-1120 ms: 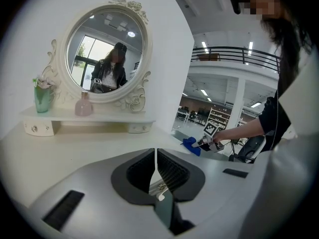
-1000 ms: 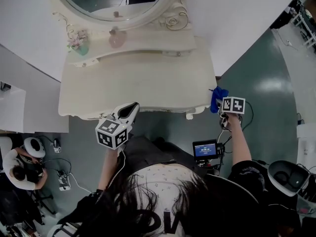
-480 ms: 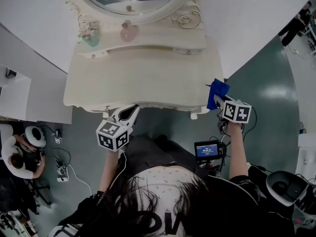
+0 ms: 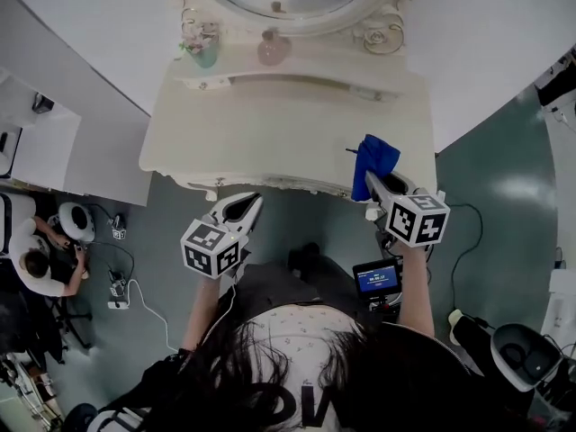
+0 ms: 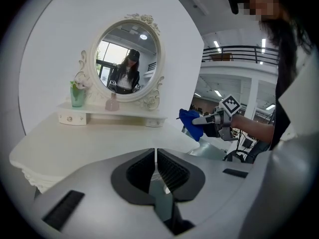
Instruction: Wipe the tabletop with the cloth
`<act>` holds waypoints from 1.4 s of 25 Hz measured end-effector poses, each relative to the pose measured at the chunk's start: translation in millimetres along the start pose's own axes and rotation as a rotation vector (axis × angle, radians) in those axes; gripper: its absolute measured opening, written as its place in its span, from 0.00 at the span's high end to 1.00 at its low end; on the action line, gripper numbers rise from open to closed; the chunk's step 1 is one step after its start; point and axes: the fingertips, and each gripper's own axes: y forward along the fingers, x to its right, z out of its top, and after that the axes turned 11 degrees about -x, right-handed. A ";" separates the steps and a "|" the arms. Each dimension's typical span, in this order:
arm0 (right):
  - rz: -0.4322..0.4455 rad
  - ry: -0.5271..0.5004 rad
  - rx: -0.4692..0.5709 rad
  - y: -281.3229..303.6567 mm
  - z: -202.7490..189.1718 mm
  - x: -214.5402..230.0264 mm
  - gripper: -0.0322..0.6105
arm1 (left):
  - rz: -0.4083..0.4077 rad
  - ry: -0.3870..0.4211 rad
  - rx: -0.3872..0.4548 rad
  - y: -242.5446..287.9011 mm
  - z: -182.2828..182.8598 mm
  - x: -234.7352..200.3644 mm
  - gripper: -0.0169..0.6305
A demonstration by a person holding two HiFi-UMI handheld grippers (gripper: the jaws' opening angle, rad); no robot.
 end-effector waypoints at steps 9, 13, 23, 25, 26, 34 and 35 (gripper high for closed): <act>0.075 -0.085 0.005 9.2 -13.2 -104.9 0.82 | -0.002 0.005 0.015 -48.7 -24.7 -6.4 0.97; 0.099 -0.082 -0.007 11.5 -36.2 -152.2 0.82 | -0.017 0.015 0.033 -82.2 -41.2 -9.1 0.97; 0.120 -0.038 -0.010 3.4 -100.7 -254.1 0.82 | -0.062 0.038 0.076 -169.0 -95.2 -9.1 0.97; 0.109 -0.030 -0.010 -1.5 -114.4 -269.4 0.82 | -0.080 0.037 0.073 -182.2 -110.8 -5.8 0.97; 0.104 -0.026 -0.014 -4.1 -121.2 -276.3 0.82 | -0.086 0.034 0.074 -188.3 -117.7 -4.3 0.97; 0.085 -0.033 -0.053 -20.7 -163.3 -308.0 0.82 | -0.109 0.017 0.098 -214.2 -152.7 7.0 0.97; 0.082 -0.035 -0.055 -23.6 -165.8 -310.9 0.82 | -0.112 0.014 0.101 -217.6 -155.3 9.3 0.97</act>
